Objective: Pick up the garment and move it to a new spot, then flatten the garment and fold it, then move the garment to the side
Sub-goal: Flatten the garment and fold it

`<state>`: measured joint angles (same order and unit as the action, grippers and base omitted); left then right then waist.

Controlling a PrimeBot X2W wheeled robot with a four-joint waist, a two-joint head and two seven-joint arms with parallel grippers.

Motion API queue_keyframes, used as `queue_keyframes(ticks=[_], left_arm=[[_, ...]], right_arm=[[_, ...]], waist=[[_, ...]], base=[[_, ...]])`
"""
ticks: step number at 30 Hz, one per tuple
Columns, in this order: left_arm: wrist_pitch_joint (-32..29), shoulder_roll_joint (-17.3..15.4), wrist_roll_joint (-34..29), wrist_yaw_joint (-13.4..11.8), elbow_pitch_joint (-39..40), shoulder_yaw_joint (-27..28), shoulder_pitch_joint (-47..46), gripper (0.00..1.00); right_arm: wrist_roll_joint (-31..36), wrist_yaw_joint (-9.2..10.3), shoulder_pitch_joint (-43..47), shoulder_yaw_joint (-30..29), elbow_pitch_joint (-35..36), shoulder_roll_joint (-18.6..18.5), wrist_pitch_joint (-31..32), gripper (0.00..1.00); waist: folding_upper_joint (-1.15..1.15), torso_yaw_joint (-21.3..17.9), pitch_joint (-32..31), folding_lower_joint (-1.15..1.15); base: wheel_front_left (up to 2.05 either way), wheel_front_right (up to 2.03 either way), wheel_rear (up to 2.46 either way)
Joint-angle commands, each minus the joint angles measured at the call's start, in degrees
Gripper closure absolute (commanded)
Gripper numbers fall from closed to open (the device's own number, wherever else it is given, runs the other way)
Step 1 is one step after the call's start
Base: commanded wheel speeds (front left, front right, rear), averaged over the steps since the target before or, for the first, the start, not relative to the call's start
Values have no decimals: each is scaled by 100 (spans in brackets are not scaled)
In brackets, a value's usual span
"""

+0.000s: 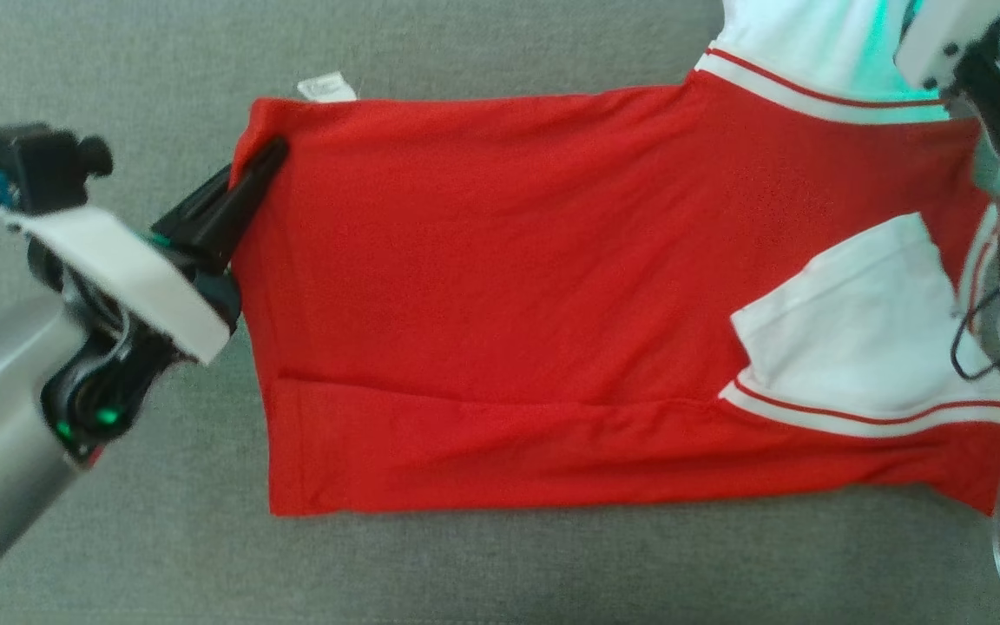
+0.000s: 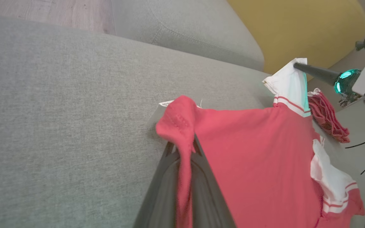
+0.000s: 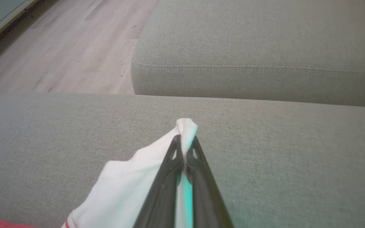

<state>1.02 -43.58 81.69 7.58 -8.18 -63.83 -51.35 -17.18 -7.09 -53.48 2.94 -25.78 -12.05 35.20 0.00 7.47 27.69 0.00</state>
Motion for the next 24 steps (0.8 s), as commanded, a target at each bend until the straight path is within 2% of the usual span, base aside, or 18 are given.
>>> queue_keyframes(ticks=[1,8,15,20,24], left_arm=[[114,-357,45,-9,154,307,21,100],[696,-615,134,-9,691,198,606,100],[1281,-786,239,-33,856,273,1469,100],[1384,-629,156,-166,936,484,2061,100],[1395,-417,11,-250,842,825,2456,100]], right_arm=[[-66,-40,130,11,317,-19,-38,100],[-421,-40,1402,-28,1290,-133,20,100],[-764,-40,3054,-200,2531,17,81,100],[-828,-40,3982,-362,3182,225,127,100],[-797,-40,4374,-336,3337,354,134,100]], waist=[[0,-79,-135,0],[0,-277,-654,0],[0,-521,-1043,0],[0,-595,-1146,0],[0,-659,-1178,0]], base=[[0,0,0],[0,0,0],[0,0,0],[0,0,0],[0,0,0]])
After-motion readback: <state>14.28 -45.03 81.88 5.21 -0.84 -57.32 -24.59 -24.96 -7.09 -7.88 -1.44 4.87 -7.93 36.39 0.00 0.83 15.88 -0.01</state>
